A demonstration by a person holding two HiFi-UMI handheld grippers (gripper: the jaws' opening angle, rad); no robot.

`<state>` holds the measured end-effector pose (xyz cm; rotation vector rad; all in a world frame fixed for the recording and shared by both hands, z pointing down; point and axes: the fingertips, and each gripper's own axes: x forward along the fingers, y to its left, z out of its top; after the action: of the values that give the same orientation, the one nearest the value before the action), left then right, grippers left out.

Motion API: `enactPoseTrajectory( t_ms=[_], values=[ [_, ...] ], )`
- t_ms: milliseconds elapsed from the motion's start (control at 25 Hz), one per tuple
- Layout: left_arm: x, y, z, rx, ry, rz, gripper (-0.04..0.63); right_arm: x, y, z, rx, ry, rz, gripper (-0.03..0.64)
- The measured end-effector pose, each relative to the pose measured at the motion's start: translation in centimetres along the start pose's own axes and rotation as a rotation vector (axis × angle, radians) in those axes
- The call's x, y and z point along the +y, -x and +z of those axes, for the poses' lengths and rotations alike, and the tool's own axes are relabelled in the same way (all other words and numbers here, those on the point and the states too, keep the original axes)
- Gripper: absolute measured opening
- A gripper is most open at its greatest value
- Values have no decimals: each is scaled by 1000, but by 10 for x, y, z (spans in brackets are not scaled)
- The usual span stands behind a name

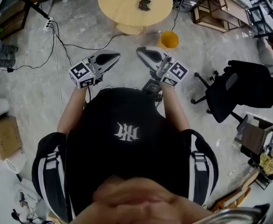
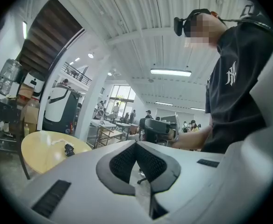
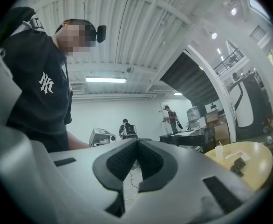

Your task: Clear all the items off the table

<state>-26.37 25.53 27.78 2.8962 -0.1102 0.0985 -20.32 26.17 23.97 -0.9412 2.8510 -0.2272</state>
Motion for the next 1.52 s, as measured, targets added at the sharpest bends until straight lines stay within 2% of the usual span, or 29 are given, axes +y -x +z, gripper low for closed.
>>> enactPoseTrajectory(
  t_ms=[200, 640, 840, 1000, 1120, 1320, 1520],
  values=[
    [-1, -5, -2, -5, 23, 7, 12, -1, 7, 0, -2, -3, 7, 3],
    [-13, -32, -6, 5, 36, 21, 12, -19, 62, 6, -44, -17, -60, 3],
    [-17, -46, -2, 17, 46, 47, 12, -24, 89, 6, -7, 2, -72, 3],
    [-16, -51, -4, 34, 33, 91, 12, -28, 108, -2, 70, 67, -88, 3],
    [-11, -52, -4, 34, 26, 131, 12, -34, 121, -3, 71, 87, -88, 3],
    [-9, -46, -13, 46, 51, 195, 12, -44, 132, -14, 55, 46, -80, 3],
    [0, -41, -21, 67, 77, 206, 12, -61, 117, -20, 20, -19, -91, 3]
  ],
)
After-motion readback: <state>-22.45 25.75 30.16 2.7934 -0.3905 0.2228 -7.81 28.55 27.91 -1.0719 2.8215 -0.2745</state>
